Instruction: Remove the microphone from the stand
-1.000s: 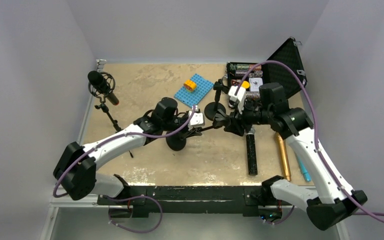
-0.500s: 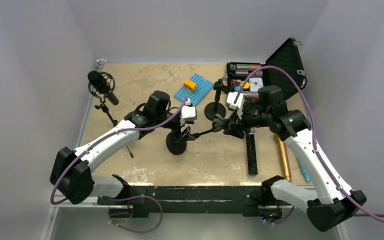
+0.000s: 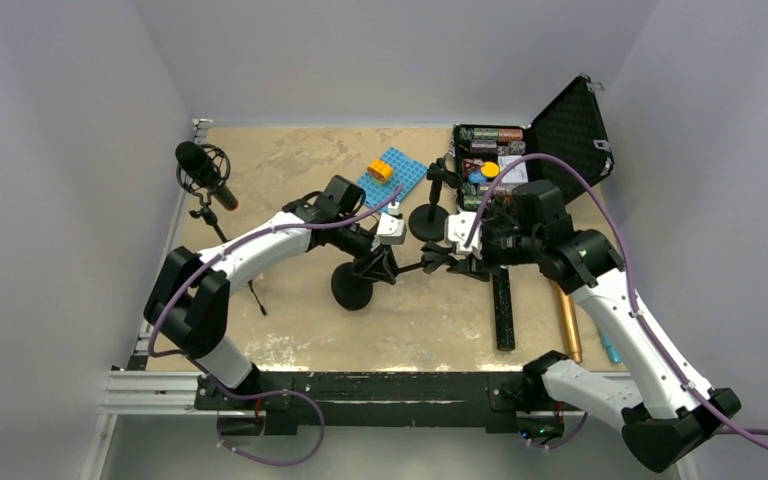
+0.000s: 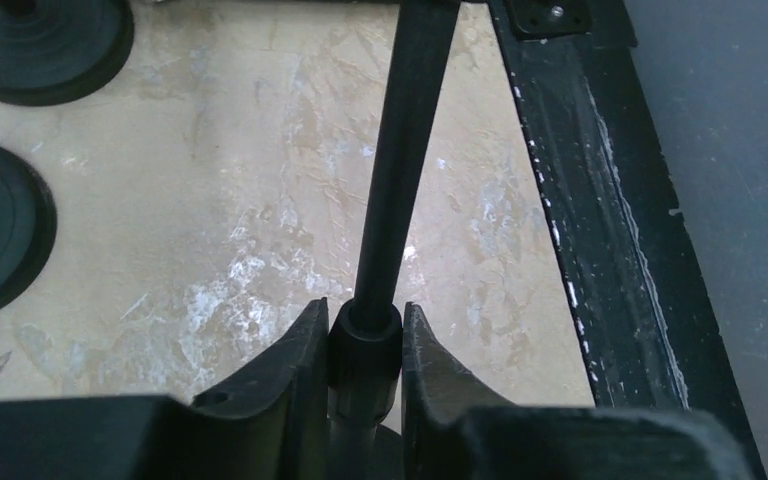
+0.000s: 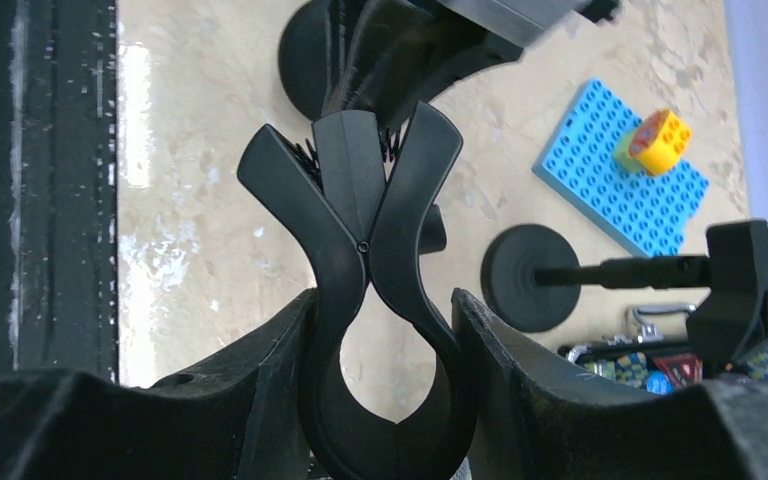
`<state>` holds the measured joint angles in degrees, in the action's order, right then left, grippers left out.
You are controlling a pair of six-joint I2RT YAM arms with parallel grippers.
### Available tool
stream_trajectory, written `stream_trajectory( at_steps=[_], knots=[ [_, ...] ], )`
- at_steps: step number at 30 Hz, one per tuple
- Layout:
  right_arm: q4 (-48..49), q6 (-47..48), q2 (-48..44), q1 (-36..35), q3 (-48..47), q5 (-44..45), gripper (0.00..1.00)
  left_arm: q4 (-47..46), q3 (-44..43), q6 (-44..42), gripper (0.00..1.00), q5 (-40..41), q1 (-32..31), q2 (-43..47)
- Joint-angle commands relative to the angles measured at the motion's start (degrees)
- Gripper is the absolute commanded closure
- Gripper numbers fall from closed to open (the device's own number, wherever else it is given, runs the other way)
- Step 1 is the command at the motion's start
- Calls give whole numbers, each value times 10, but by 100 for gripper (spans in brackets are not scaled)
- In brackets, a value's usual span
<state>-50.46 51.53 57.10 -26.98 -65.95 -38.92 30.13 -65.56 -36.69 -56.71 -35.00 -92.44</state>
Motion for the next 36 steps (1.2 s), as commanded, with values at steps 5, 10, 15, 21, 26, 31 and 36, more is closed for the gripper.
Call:
stream_trajectory(
  at_steps=[5,10,15,21,26,31,36],
  knots=[
    [67,-457,115,68,-99,49,100,-297,121,200,100,257,-28,161],
    [52,-670,159,111,-88,1,100,-331,159,247,100,424,-88,196],
    [50,-592,160,111,-63,-7,100,-314,162,263,72,390,-85,190],
    [21,-367,130,102,-55,-48,100,-228,131,213,30,218,-36,209],
    [6,-108,57,80,-8,-85,100,-91,69,116,28,44,21,163],
    [14,20,16,55,20,-73,100,75,2,-48,31,-62,22,79],
    [9,27,21,48,9,-61,100,245,-74,-184,38,-90,15,-15]
  ],
)
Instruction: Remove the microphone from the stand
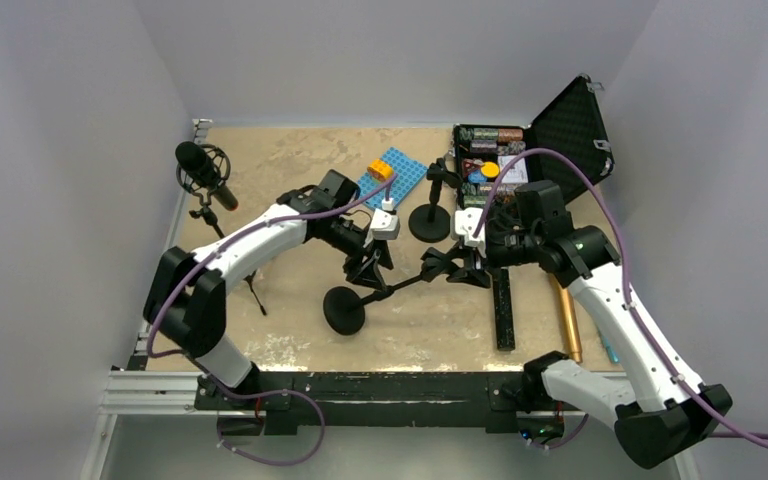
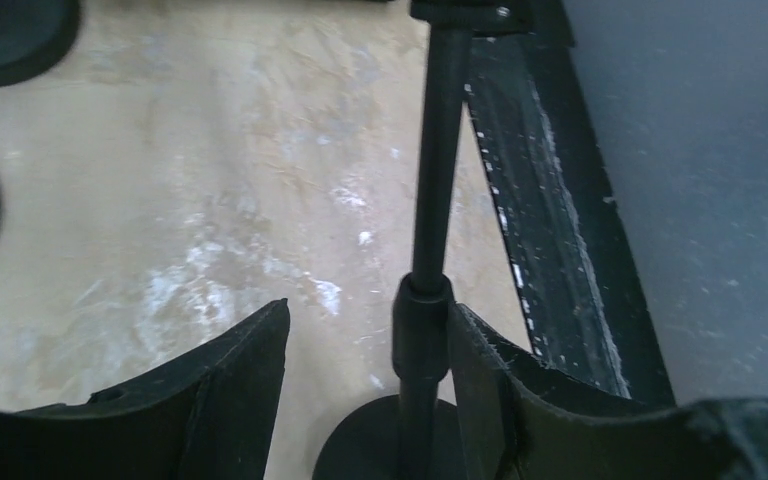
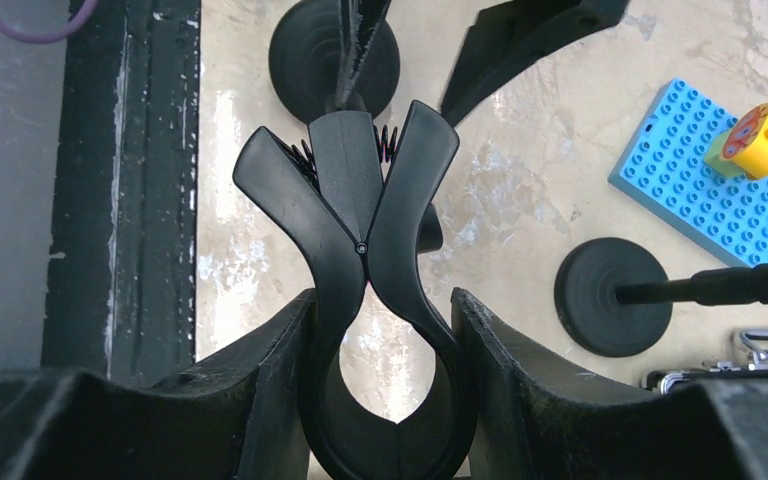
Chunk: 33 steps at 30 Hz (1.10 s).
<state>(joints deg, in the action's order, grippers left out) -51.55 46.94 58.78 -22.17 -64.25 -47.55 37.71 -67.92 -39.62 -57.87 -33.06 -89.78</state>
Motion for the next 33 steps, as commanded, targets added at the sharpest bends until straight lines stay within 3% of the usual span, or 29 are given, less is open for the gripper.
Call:
stream_trajectory(
  at_steps=[1,4,7,10,13,15,17,18,20,23,27,29,33],
  knots=[
    [19,70,6,0,-9,27,100,170,-48,-161,40,-75,-6,-45],
    [34,40,5,0,-5,32,100,109,-16,-126,47,-68,-8,-37],
    [73,-35,12,-1,-5,41,100,34,11,-51,62,-58,-14,-23],
    [120,-181,32,6,-20,86,100,-47,37,15,85,-27,-22,4],
    [100,-373,85,23,-81,142,100,-225,104,145,100,48,-31,65],
    [69,-519,121,47,-122,161,100,-348,161,238,100,172,-49,114],
    [77,-626,124,69,-116,138,100,-403,181,289,100,346,-82,149],
    [77,-640,126,69,-115,134,100,-408,177,309,100,416,-93,155],
    [75,-639,133,67,-114,130,100,-393,153,351,100,480,-97,146],
    [83,-616,136,68,-101,134,100,-396,158,350,99,446,-97,137],
    [106,-551,128,68,-80,109,100,-381,173,296,60,284,-93,144],
    [106,-500,121,68,-77,88,100,-335,169,268,51,239,-83,149],
    [81,-332,98,63,-74,22,100,-245,131,179,43,138,-37,148]
  ],
)
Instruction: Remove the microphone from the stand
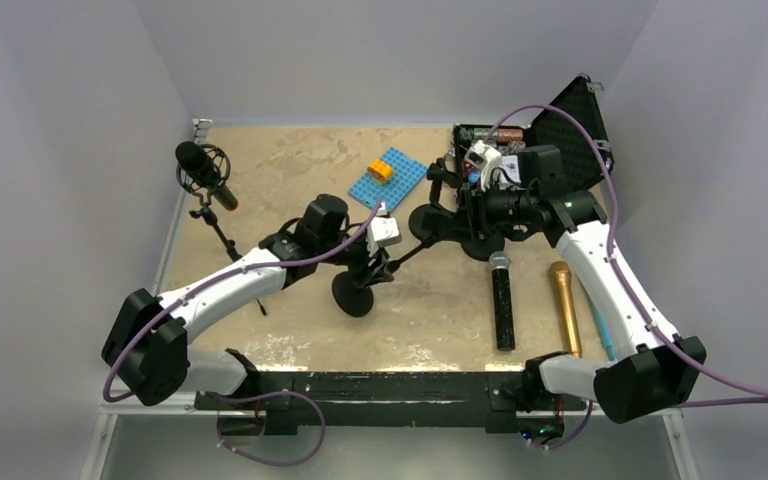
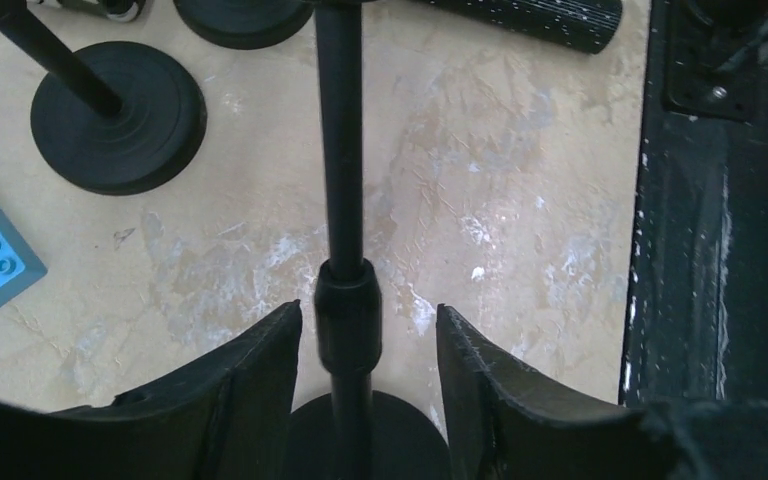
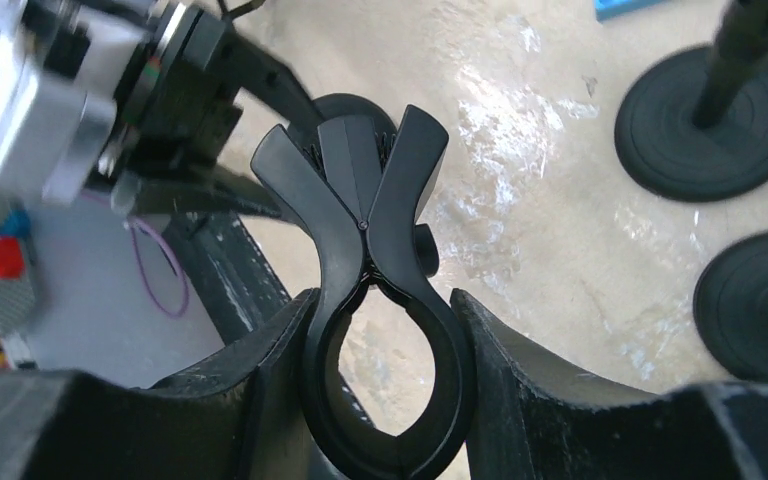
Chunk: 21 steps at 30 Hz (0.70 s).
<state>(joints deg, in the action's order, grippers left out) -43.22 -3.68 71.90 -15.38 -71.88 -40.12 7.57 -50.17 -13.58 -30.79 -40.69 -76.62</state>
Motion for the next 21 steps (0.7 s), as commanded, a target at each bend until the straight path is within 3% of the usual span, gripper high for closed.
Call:
stream_trajectory(
  at_steps=[1,6,9,16,21],
  knots=[
    [-16,228,-40,-6,1,-70,100,79,-59,-97,42,-152,50,13],
    [-114,574,-93,-26,18,-135,100,249,-147,-231,41,-263,71,-40],
    [-110,659,-121,-45,46,-99,100,284,-185,-261,41,-300,69,-82],
    [-117,690,-122,-58,38,-78,100,445,-258,-399,43,-334,53,-164],
    [-96,671,-123,-60,41,-75,100,362,-206,-359,51,-326,40,-173]
  ],
)
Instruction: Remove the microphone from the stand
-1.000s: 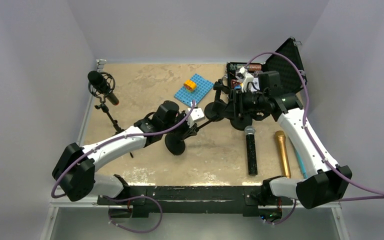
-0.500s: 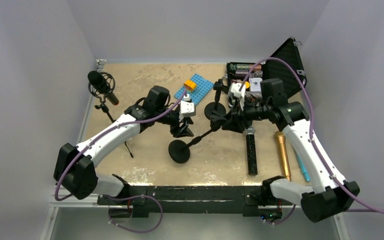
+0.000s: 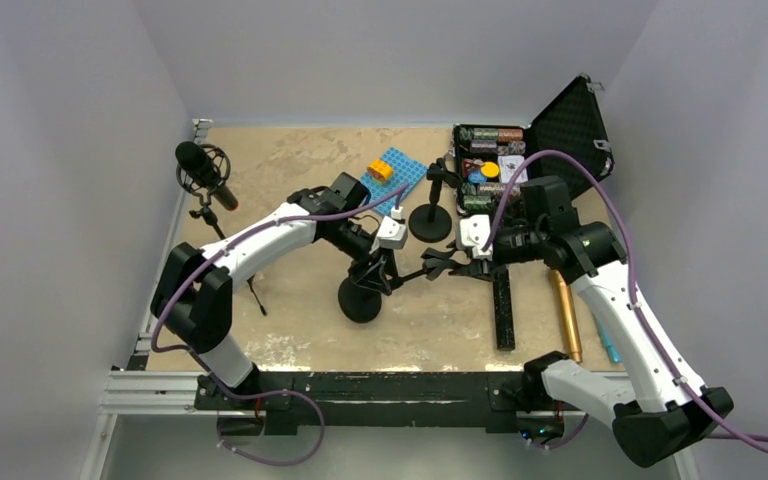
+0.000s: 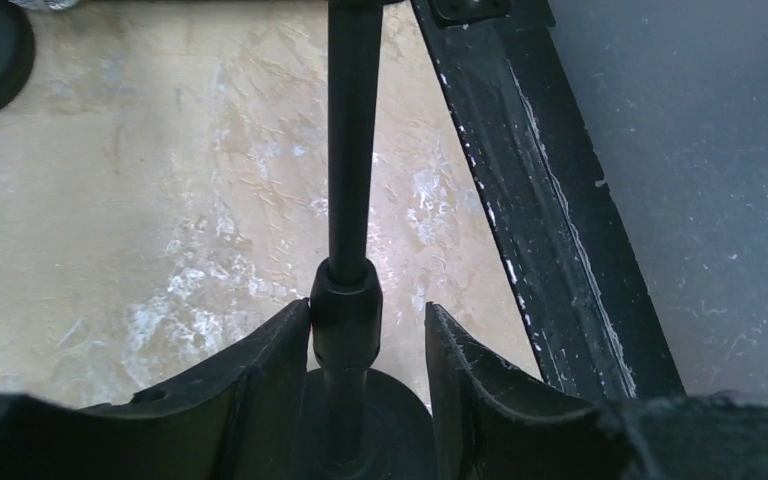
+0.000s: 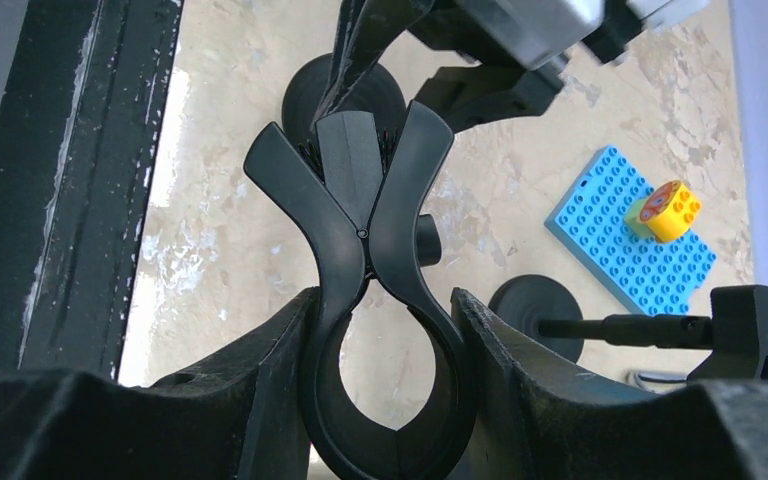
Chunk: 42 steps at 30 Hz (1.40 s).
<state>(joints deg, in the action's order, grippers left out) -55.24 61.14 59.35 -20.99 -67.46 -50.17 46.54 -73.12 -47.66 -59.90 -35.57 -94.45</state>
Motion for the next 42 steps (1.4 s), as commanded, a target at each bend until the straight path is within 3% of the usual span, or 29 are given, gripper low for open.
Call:
stream_trajectory(
  at_steps=[1,4,8,9,11,12,14,15,16,18,21,24,29,33,36,40,42],
  knots=[
    [32,9,4,-3,-3,27,100,-66,39,10,55,-30,-12,8],
    [74,-66,10,-3,-7,36,100,-220,96,132,68,21,-13,32],
    [161,-400,50,0,-53,163,100,-404,171,262,100,134,-14,90],
    [143,-487,70,2,-82,213,100,-456,192,309,100,213,-19,108],
    [78,-635,117,22,-138,243,100,-520,215,434,100,455,-34,146],
    [76,-695,116,34,-135,229,100,-523,214,479,100,498,-34,153],
    [86,-745,106,39,-115,201,100,-510,191,512,97,450,-35,149],
    [89,-734,108,38,-111,174,100,-519,188,512,88,409,-37,147],
    [93,-716,111,37,-106,148,100,-530,191,511,71,380,-40,145],
    [100,-659,112,37,-99,108,100,-556,205,487,55,319,-39,143],
    [88,-499,101,37,-89,43,100,-510,205,390,45,225,-35,146],
    [52,-307,81,37,-77,-2,100,-420,195,283,42,147,-17,147],
    [-23,-103,63,24,-72,-5,100,-290,156,132,42,50,-1,120],
    [-27,-9,34,-5,-44,25,100,-262,110,122,44,8,-2,72],
    [14,-15,13,-26,-17,53,100,-262,93,128,50,-16,-11,46],
    [50,-83,11,-29,-21,66,100,-262,103,117,67,-15,-27,44],
    [64,-127,16,-30,-27,76,100,-298,120,152,78,5,-31,49]
  ],
)
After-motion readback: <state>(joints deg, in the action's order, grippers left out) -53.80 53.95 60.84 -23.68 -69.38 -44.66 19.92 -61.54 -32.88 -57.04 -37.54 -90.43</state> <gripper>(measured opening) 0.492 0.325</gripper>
